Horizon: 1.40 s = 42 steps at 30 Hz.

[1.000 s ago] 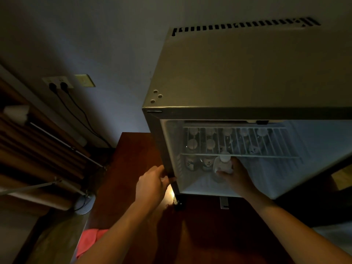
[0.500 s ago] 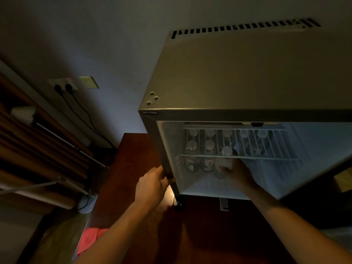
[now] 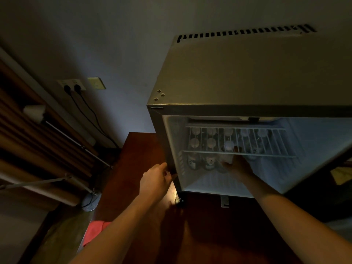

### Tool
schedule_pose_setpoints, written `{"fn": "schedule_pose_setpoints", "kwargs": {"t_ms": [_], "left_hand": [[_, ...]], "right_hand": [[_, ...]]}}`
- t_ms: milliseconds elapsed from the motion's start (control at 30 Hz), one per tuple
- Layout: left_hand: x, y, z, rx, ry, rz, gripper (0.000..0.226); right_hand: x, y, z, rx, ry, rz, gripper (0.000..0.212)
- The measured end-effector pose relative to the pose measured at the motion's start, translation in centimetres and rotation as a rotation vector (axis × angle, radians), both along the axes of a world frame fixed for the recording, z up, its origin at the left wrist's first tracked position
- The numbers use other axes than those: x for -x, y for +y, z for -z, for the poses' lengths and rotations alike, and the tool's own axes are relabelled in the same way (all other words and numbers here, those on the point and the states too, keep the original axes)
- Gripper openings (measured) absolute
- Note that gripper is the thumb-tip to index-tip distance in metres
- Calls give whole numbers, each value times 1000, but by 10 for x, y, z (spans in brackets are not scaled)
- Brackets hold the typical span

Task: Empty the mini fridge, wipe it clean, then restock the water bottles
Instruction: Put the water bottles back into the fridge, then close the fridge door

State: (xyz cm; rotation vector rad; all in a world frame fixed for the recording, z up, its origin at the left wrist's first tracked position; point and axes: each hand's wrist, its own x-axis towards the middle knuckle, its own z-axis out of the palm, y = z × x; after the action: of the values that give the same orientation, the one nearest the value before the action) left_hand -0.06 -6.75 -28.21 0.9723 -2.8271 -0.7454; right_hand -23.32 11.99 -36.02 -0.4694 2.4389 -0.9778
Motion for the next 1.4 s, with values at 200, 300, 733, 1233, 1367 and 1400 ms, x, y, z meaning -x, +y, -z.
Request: {"fn": "schedule_pose_setpoints", "kwargs": {"t_ms": [200, 300, 733, 1233, 1367, 1400], "left_hand": [[-16, 3, -1, -8, -29, 24, 42], [-22, 10, -1, -2, -7, 36, 38], [-61, 41, -32, -37, 162, 160, 28], [-97, 122, -64, -52, 327, 242, 30], [-79, 154, -90, -32, 368, 313, 31], [-74, 162, -96, -27, 379, 336, 31]], "right_hand": [[-19, 4, 5, -44, -2, 86, 91], [-36, 7, -3, -82, 47, 109, 77], [-116, 25, -61, -40, 93, -47, 46], [-222, 104, -139, 154, 245, 53, 30], [-218, 143, -177, 211, 341, 141, 24], [-215, 153, -186, 232, 370, 165, 23]]}}
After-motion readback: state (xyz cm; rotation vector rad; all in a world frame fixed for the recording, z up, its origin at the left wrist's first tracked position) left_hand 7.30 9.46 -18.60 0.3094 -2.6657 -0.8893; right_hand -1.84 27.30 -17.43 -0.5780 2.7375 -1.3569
